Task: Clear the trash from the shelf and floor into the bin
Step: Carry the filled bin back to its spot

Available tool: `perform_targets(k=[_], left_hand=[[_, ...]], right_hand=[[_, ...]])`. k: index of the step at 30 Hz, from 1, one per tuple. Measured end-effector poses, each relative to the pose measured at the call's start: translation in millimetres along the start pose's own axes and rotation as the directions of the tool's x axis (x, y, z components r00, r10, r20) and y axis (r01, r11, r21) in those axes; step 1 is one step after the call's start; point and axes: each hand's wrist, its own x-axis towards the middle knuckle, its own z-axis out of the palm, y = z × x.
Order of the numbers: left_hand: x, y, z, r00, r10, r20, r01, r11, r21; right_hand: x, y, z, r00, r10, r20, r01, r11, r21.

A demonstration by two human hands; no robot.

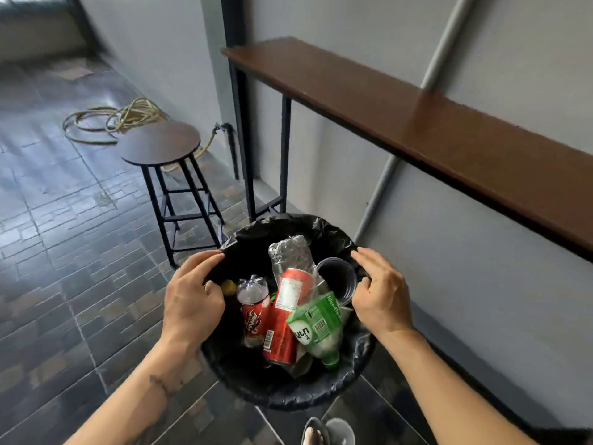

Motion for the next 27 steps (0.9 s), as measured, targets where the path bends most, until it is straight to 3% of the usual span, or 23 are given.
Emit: perform_targets(k=[5,12,20,27], left_hand=[[-14,58,-14,0.992,0.116,0.059,-0.109,0.989,-0.101],[-76,135,9,0.948,0.256,0.190,-0.191,0.933,-0.306],[-189,256,72,0.781,0.483,0.397,-0.267,0.832,-0.487],[-314,361,136,0.623,0.586,0.518,-0.267,0.782,-0.564]], right_hand=[[-64,-11,-71,0.964,0.118,-0.237,-0.108,0.993,0.052],[-180,11,-158,0.831,0.314,-0.459,-0.317,0.946,0.073],[-312,59,-284,0.640,0.400,-0.657,-0.556,0.830,-0.036],[-422,127,-385,0.465,0.510,-0.724,-0.747,0.665,-0.012]])
